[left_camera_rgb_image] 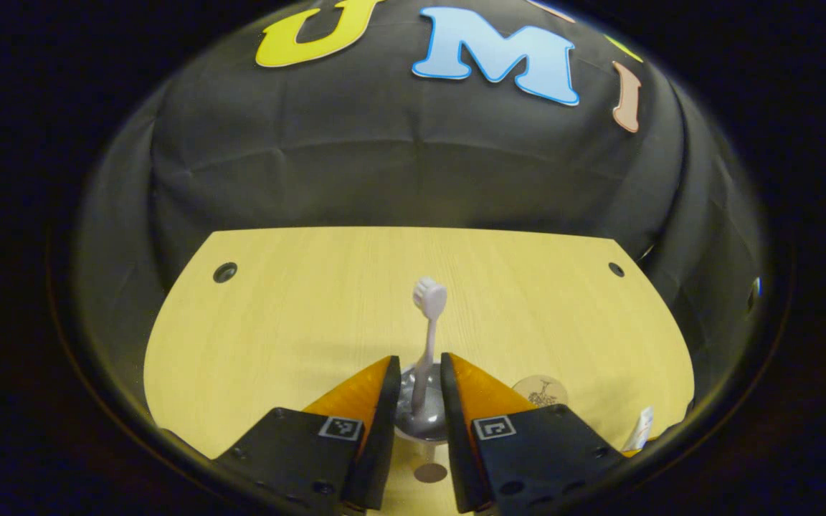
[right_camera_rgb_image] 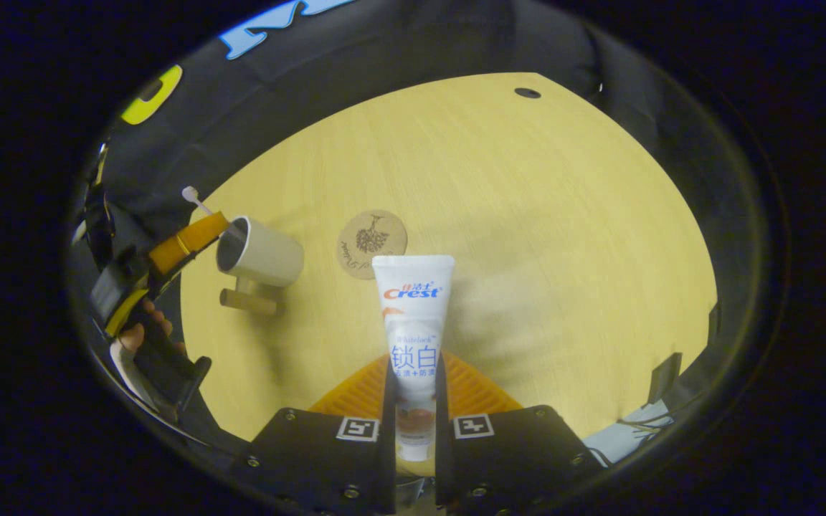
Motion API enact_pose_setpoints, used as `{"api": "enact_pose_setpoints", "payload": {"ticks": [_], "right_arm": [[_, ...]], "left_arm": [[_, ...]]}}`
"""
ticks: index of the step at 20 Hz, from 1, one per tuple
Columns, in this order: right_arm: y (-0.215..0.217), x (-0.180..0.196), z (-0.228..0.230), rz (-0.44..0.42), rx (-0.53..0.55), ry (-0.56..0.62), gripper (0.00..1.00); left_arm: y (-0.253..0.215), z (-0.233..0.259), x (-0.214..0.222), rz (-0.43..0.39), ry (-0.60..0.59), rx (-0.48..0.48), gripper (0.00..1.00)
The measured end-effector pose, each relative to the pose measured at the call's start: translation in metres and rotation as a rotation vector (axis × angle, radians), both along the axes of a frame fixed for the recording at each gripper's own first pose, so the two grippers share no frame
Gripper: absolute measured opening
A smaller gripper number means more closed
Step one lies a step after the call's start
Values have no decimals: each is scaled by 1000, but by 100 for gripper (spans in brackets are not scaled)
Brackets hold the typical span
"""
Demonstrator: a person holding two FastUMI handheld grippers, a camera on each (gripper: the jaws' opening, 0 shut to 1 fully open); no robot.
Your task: Put the toothbrush and toothpaste on the desktop into the cup, then pick up the cup and place it on the coaster on the desktop.
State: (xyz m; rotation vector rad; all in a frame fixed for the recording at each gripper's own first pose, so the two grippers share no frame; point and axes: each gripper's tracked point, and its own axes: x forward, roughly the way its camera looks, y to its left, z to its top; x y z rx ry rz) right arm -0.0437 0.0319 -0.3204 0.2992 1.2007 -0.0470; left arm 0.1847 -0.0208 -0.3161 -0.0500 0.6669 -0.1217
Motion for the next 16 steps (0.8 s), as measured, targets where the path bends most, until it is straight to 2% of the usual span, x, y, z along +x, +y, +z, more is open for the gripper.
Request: {"api": "enact_pose_setpoints", "payload": {"ticks": [1, 2, 4, 5, 6, 8, 9, 11, 12, 13, 14, 16], "right_arm": [[3, 3, 3, 2, 4, -9, 23], [6, 8, 5, 2, 8, -19, 23], [10, 16, 11, 5, 13, -37, 23], [13, 20, 14, 5, 16, -45, 23], [15, 24, 17, 4, 18, -50, 23], [20, 33, 21, 4, 25, -67, 23], [23, 38, 25, 5, 33, -79, 23], [37, 51, 34, 13, 76, -110, 23], [44, 58, 37, 15, 94, -124, 23], [50, 65, 40, 16, 104, -139, 23], [56, 72, 41, 20, 110, -151, 23], [71, 84, 48, 32, 127, -175, 23]], "left_arm": [[0, 2, -4, -4, -5, 2, 45], [1, 4, -8, -7, -8, 4, 41], [4, 12, -15, -4, -22, 0, 41], [6, 17, -19, -1, -31, -6, 45], [9, 22, -22, 5, -42, -7, 41], [16, 31, -30, 11, -58, -1, 50], [21, 34, -34, 13, -64, 1, 41], [33, 40, -43, 25, -69, 12, 50], [39, 42, -48, 32, -70, 13, 45], [47, 43, -54, 40, -67, 16, 45], [54, 43, -59, 47, -63, 19, 50], [70, 43, -70, 65, -53, 22, 50]]}}
